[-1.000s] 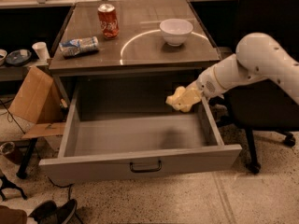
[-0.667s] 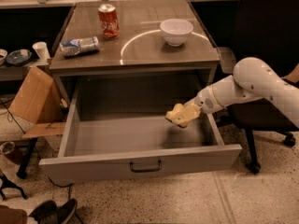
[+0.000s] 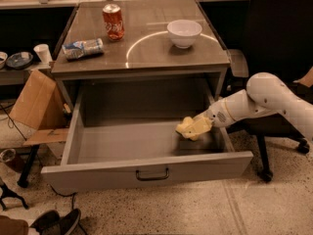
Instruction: Place sponge into top drawer
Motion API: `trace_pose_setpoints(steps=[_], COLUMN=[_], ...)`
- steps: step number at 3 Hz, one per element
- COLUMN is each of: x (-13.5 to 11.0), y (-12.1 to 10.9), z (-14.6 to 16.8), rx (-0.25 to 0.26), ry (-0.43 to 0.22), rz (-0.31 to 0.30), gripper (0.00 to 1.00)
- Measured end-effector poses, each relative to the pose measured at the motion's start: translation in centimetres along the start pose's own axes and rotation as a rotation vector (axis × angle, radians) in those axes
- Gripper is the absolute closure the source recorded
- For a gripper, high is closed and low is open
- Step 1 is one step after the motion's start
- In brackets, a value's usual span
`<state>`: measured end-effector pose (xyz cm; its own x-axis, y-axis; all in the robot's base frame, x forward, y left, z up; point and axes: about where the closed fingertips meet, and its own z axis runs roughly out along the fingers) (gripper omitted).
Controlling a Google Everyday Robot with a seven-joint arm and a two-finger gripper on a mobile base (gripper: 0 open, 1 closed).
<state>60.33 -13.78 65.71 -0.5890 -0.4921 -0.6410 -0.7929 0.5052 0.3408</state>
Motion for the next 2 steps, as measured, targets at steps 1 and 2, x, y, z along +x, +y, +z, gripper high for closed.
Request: trace_pose_setpoints(steps=[1, 2], x=[0.16, 0.16], y=[-0.07, -0.06], z=[0.07, 0.08], rx=[-0.002, -0.002], ry=[-0.009, -0.009], rz=[0.002, 0.002], gripper=[0.19, 0.0])
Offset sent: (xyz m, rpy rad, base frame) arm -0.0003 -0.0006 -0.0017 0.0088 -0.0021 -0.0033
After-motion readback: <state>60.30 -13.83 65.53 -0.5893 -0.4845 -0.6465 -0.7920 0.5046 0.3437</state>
